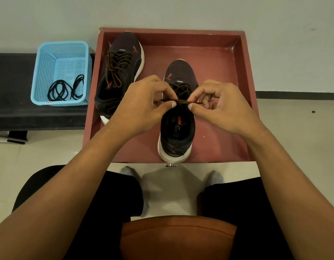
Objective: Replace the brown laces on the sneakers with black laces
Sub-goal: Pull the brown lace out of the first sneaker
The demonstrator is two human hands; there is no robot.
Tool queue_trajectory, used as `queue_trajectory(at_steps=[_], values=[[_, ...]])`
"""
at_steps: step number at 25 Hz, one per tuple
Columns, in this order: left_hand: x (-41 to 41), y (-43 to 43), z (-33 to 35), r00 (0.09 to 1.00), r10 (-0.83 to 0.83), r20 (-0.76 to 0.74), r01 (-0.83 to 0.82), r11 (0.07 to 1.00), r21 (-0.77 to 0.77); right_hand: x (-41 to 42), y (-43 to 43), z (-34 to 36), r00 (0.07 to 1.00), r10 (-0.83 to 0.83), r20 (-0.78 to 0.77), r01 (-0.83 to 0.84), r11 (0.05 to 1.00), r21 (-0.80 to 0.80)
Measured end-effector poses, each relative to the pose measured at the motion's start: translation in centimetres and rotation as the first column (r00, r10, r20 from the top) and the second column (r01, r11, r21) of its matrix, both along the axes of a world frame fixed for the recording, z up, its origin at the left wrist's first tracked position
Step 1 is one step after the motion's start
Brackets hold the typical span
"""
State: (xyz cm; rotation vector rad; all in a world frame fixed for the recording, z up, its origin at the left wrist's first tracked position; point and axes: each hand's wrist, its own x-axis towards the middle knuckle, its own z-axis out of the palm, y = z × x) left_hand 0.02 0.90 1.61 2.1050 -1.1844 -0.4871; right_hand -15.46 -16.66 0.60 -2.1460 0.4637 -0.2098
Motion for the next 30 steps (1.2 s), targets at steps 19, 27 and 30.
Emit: queue_trajectory(at_steps=[19, 27, 30], values=[[1.3, 0.9, 1.9, 0.796, 0.18, -0.577, -0.296, 0.949, -0.111, -1.4, -1.7, 2.1, 0.968, -0.228, 0.108, 0.111, 0.769, 0.63], [3.3, 2.1, 1.0, 0.83, 0.529, -0.177, -0.557, 0.768, -0.316, -2.1, -3.3, 0.6, 0.757, -0.651, -0.051, 0.613, 0.682, 0.398], [3.2, 2.1, 1.3, 0.854, 0.49, 0.175, -0.411, 0.841, -0.35, -2.3, -2.9, 0.8, 0.777, -0.63, -0.013, 0.629, 0.776, -0.038]])
